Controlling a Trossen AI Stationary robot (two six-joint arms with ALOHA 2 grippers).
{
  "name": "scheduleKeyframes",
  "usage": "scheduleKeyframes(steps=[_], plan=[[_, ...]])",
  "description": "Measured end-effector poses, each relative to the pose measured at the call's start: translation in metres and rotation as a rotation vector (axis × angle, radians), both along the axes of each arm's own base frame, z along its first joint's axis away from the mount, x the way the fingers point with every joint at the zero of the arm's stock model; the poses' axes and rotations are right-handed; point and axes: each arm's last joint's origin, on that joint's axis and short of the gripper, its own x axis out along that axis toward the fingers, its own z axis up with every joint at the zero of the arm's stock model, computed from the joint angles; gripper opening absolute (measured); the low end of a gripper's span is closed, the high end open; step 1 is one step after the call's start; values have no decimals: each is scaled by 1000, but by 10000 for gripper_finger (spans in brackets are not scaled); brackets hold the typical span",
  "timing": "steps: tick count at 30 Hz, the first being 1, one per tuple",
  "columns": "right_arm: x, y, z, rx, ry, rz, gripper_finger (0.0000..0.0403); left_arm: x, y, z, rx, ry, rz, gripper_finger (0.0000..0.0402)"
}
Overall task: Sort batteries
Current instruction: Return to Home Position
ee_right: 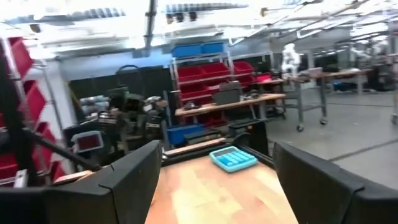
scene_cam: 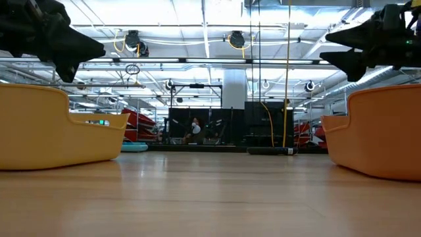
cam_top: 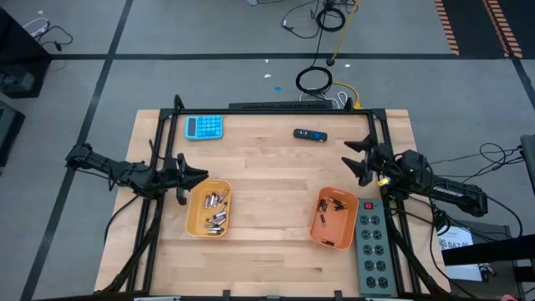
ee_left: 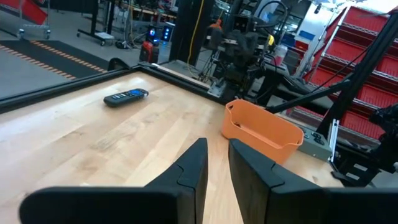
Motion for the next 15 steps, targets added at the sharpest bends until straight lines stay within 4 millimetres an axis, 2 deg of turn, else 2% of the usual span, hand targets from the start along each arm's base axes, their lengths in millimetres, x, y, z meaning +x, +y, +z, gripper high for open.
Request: scheduleKeyframes(steps=[8,15], plan=[[1,7,0,-146,34,200,297,0,0,0,0,0,0,74],[1,7,0,-94,25,241,297,0,0,0,0,0,0,74]])
